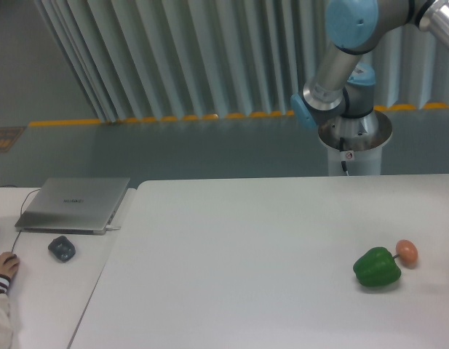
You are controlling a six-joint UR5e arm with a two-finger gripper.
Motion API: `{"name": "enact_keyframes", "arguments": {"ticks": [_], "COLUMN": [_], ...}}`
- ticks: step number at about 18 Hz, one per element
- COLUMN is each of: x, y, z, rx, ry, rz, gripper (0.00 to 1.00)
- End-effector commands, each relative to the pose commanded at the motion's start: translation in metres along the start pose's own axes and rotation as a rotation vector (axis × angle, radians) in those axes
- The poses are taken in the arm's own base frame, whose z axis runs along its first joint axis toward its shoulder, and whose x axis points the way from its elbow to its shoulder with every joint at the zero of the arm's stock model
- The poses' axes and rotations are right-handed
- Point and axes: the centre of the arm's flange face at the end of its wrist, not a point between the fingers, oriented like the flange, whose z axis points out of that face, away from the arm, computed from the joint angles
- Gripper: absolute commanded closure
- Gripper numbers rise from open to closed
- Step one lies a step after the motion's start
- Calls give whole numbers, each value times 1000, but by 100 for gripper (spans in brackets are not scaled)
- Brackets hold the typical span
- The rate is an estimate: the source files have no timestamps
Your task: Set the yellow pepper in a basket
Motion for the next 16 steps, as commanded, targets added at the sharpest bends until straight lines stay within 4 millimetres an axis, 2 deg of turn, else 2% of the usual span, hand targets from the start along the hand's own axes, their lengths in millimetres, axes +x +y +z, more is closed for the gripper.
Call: {"name": "enact_keyframes", "arguments": {"ticks": [16], "x": [1], "y": [-1], "z": [7], "rx": [-1], "ry": [9], "rz": [-24], "gripper": [28]}}
